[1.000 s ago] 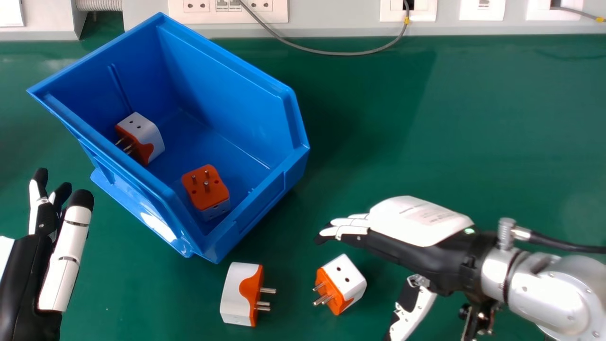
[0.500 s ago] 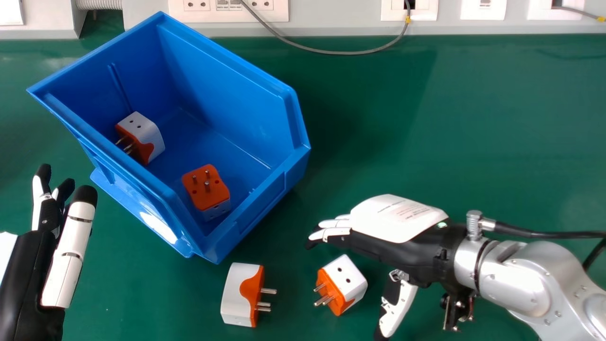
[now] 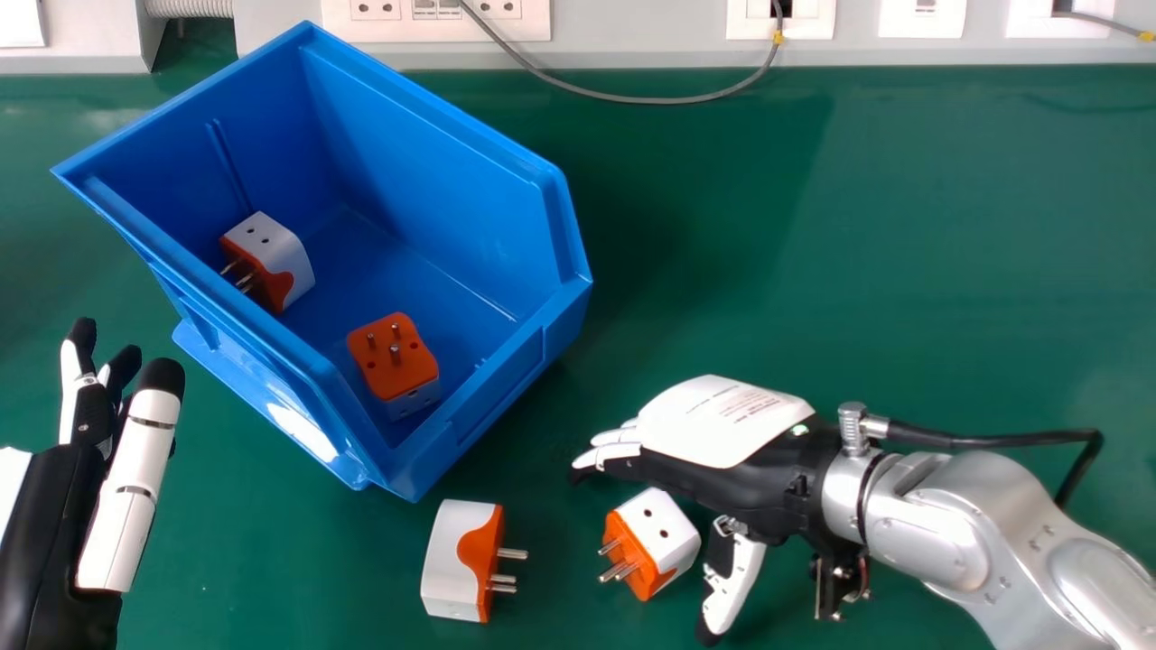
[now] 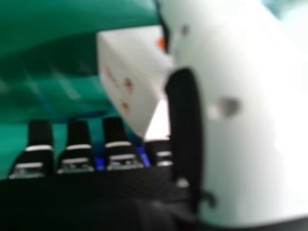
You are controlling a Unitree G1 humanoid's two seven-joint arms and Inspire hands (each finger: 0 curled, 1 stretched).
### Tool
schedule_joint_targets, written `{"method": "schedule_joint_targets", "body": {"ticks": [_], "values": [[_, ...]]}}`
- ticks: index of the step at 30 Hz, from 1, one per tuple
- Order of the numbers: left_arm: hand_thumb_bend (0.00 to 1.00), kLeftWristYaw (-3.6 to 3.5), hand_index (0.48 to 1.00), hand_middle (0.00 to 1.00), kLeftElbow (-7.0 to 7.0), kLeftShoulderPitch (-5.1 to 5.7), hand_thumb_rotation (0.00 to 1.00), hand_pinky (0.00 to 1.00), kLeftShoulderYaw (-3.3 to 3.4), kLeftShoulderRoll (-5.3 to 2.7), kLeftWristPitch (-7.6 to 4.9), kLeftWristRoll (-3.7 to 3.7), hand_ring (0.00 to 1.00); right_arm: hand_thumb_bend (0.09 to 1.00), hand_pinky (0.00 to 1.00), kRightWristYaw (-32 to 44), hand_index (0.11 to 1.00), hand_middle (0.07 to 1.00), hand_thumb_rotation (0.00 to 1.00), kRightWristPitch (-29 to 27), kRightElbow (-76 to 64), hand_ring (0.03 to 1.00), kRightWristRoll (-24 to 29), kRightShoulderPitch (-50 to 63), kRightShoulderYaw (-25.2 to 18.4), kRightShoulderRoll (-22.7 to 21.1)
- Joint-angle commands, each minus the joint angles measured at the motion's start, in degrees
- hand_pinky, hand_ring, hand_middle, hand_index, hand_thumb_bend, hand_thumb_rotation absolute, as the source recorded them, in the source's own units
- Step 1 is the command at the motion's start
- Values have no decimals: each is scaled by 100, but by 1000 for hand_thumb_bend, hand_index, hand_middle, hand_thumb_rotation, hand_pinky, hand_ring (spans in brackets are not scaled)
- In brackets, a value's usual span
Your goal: Pick all objects and put in blue box
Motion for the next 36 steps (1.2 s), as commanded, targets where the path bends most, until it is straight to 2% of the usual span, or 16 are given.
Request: {"method": "schedule_joint_targets", "body": {"ticks": [1,7,14,15,19,20,21,25,26,29,31,34,36], "values": [[448,-2,1000,992,-142,-15,993,888,66,36,-66,-32,959,599,845,-154,857,906,50,-97,68,905,-74,-202,37,53],[443,-11,1000,992,-173,-26,992,886,84,13,-29,-87,958,571,823,-380,839,888,26,-205,268,885,-182,-274,142,123],[437,-25,1000,991,-138,-40,990,884,104,11,-62,-135,958,510,782,-750,810,850,12,-509,633,850,-247,-390,219,145],[434,-25,1000,991,-134,-43,989,884,108,13,-63,-145,958,473,731,-813,769,809,7,-560,702,805,-229,-403,223,152],[430,-29,1000,991,-136,-62,989,884,142,27,-22,-183,957,434,660,-1038,713,757,3,-706,873,746,-180,-403,218,200],[430,-31,1000,991,-134,-63,989,884,148,31,-18,-192,957,434,660,-1145,713,757,3,-749,915,746,-195,-393,220,216],[428,-32,1000,991,-133,-65,988,884,152,34,-17,-198,958,446,633,-1223,669,739,27,-783,947,723,-208,-388,223,226],[424,-52,1000,991,-113,-82,989,884,191,51,-7,-236,958,463,569,-1838,605,692,58,-1066,1174,664,-421,-422,283,225],[424,-56,1000,991,-115,-87,989,884,199,53,0,-252,958,463,569,-2011,605,692,58,-1150,1244,664,-487,-442,300,216],[421,-56,1000,991,-112,-94,989,888,211,63,8,-285,960,476,485,-2336,566,624,37,-1320,1406,585,-603,-499,331,206],[421,-49,1000,991,-101,-98,989,888,219,68,0,-282,960,476,485,-2599,566,624,37,-1483,1574,585,-669,-561,338,213],[418,-48,1000,992,-40,-124,989,890,236,88,-34,-254,962,484,432,-2861,545,568,23,-1666,1788,532,-725,-643,342,238],[416,-43,1000,992,-51,-126,989,891,238,93,-26,-239,963,487,413,-2992,537,546,19,-1734,1889,512,-760,-685,346,257]]}}
